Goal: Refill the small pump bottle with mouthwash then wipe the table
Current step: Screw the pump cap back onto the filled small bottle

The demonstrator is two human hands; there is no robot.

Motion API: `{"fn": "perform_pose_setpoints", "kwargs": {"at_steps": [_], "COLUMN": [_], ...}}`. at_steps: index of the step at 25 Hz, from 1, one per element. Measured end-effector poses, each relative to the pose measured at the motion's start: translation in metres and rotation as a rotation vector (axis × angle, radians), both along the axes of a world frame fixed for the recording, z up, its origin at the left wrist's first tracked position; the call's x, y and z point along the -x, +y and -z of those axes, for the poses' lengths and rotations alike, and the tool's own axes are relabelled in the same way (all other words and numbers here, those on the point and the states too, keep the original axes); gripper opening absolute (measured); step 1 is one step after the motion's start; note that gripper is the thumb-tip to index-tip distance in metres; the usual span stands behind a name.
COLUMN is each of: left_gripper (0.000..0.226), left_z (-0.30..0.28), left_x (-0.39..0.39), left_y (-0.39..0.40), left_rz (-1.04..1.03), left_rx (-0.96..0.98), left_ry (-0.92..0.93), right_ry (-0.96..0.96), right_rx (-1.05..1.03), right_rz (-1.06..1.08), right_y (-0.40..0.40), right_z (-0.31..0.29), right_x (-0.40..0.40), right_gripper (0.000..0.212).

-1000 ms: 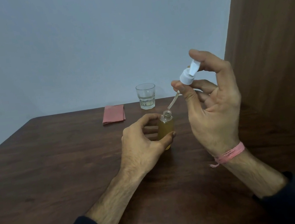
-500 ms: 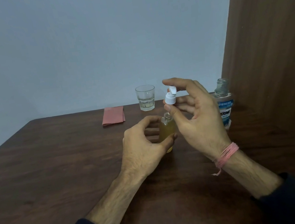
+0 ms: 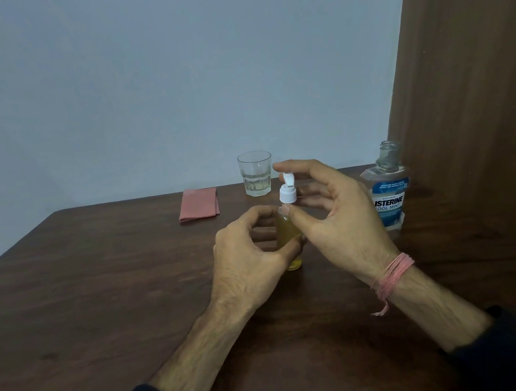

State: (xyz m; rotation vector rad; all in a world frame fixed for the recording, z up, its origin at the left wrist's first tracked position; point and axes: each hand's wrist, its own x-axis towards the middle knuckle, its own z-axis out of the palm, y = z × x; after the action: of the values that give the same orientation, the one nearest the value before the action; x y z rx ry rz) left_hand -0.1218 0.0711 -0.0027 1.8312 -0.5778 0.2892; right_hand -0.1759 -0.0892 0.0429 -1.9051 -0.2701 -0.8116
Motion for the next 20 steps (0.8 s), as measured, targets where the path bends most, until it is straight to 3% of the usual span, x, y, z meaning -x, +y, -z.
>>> {"fn": "perform_pose_setpoints", "kwargs": {"at_steps": [4, 12, 16, 20], "left_gripper": [0.057, 0.061, 0.056, 0.059], "left_z": [0.005, 0.007, 0.007, 0.006], "left_x": [-0.005, -0.007, -0.007, -0.006], "left_y": [0.002, -0.001, -0.001, -0.001], "left_rz": [-0.01, -0.036, -0.013, -0.013], "left_rx": [0.0, 0.026, 0.054, 0.057], "left_ry": [0.002, 0.006, 0.012, 0.011], "right_ry": [0.041, 0.088, 0.078, 0.144], "right_rx": [0.034, -0.146, -0.284, -0.284], "right_rz": [-0.003, -0.018, -0.033, -0.023], "right_y": [0.002, 0.003, 0.0, -0.001], "right_z": [0.002, 0.011, 0.015, 0.022], "right_x": [-0.001, -0.008, -0.013, -0.018], "right_gripper": [0.069, 0.085, 0.067, 0.045]}}
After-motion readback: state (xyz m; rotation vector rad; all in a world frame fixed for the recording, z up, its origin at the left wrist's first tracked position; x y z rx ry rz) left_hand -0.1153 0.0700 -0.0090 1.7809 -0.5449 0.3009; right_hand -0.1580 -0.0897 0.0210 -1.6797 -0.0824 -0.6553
